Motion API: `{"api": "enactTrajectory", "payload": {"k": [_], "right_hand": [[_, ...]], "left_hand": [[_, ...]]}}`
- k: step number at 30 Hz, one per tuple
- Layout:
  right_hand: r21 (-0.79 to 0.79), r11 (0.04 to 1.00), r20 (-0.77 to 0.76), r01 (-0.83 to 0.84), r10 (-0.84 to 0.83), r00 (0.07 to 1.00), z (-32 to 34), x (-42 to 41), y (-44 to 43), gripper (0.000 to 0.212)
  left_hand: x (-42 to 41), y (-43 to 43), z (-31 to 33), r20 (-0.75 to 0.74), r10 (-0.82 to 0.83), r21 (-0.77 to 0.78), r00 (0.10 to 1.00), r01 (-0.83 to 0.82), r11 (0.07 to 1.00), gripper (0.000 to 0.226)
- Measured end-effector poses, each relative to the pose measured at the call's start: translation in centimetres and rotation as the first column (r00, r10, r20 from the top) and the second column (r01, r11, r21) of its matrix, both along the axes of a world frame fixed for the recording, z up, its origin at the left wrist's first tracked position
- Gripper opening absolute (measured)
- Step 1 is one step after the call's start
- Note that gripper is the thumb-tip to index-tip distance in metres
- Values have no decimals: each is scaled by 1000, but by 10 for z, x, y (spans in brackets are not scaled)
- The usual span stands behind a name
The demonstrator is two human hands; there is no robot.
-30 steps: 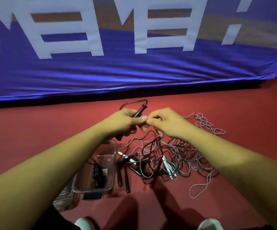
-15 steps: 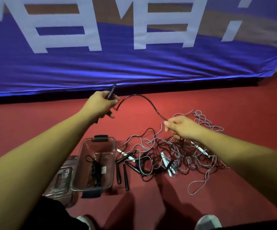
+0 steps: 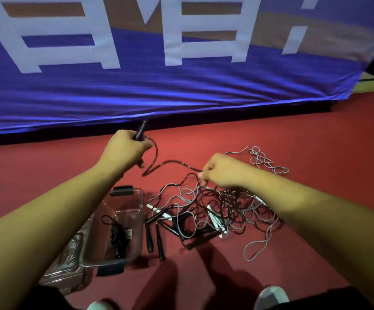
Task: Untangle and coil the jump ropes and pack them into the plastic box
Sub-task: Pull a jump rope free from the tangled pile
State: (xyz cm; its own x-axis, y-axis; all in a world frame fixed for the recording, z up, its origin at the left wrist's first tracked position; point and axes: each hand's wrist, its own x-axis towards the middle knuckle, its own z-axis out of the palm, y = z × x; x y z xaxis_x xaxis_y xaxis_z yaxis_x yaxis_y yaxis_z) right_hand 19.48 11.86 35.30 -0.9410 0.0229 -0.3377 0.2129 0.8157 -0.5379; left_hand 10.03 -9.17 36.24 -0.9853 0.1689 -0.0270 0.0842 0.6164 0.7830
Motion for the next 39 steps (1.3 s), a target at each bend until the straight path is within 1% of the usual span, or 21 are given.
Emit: {"api": "enactTrajectory", "payload": {"k": [2, 3, 5, 7, 8, 10, 12, 14, 16, 17, 18, 21, 22, 23, 27, 29, 31, 33, 35, 37, 39], "right_hand": [[5, 998, 26, -69, 69, 997, -6, 1, -7, 27], [-7, 994, 3, -105, 105, 994, -8, 0, -10, 27], [-43, 988, -92, -147, 142, 986, -8, -3, -14, 26], [-78, 987, -185, -139, 123, 975, -6, -5, -16, 28], [-110, 986, -206, -128, 104, 973, -5, -6, -16, 28], [-204, 973, -185, -110, 72, 980, -5, -6, -14, 29], [-282, 954, -117, -103, 72, 990, -10, -4, -8, 30], [-298, 952, -33, -72, 65, 997, -25, -3, 7, 29], [-206, 978, 56, -17, 29, 998, -46, -1, 26, 29], [-166, 986, 78, 14, -1, 997, -54, 0, 33, 28], [-163, 986, 66, 43, -33, 997, -59, 1, 36, 27], [-243, 968, -83, 68, -91, 992, -60, -2, 34, 27], [-270, 962, -127, 49, -86, 988, -55, -4, 29, 26], [-290, 957, -157, 27, -75, 985, -51, -5, 25, 26], [-349, 935, -249, -66, -25, 968, -32, -7, 2, 23], [-379, 919, -303, -112, -8, 953, -22, -10, -7, 25], [-361, 920, -335, -156, 28, 942, -16, -10, -14, 26], [-373, 914, -326, -157, 29, 945, -13, -11, -16, 26], [-427, 896, -276, -118, -5, 961, -16, -12, -13, 30], [-442, 894, -176, -69, -12, 984, -25, -12, -4, 32], [-302, 952, -65, -60, 43, 997, -37, -8, 10, 34]], "left_hand": [[8, 8, -2, 59, -45, 47, 997, 42, 998, 14], [13, 13, -3, 120, -123, 119, 985, 109, 987, 12], [23, 23, -4, 246, -309, 242, 919, 250, 937, 11], [31, 28, -7, 309, -432, 202, 847, 385, 901, 11], [31, 29, -10, 316, -444, 148, 839, 419, 896, 12], [29, 30, -12, 283, -384, 53, 879, 386, 921, 19], [20, 31, -11, 187, -279, 33, 942, 278, 960, 23], [7, 29, -6, 98, -116, 120, 988, 104, 987, 25], [-8, 19, -1, 104, 38, 275, 994, -65, 959, 22], [-14, 11, 1, 129, 60, 322, 990, -99, 941, 21], [-16, 3, 1, 150, 41, 312, 988, -86, 946, 21], [-18, -16, -7, 191, -56, 78, 980, 42, 996, 13], [-16, -19, -7, 189, -72, 20, 979, 69, 997, 7], [-15, -20, -6, 176, -93, 7, 980, 93, 996, 5], [7, -5, 6, 159, -280, 221, 947, 243, 945, 13], [23, 8, 7, 190, -406, 226, 894, 363, 904, 21], [29, 14, 2, 204, -485, 208, 851, 446, 870, 21], [22, 15, -3, 158, -452, 159, 878, 429, 889, 20], [12, 15, -4, 90, -364, 89, 927, 357, 930, 24], [2, 15, -3, 40, -226, 150, 973, 218, 964, 26], [-10, 8, -3, 54, -49, 283, 997, 31, 959, 26]]}}
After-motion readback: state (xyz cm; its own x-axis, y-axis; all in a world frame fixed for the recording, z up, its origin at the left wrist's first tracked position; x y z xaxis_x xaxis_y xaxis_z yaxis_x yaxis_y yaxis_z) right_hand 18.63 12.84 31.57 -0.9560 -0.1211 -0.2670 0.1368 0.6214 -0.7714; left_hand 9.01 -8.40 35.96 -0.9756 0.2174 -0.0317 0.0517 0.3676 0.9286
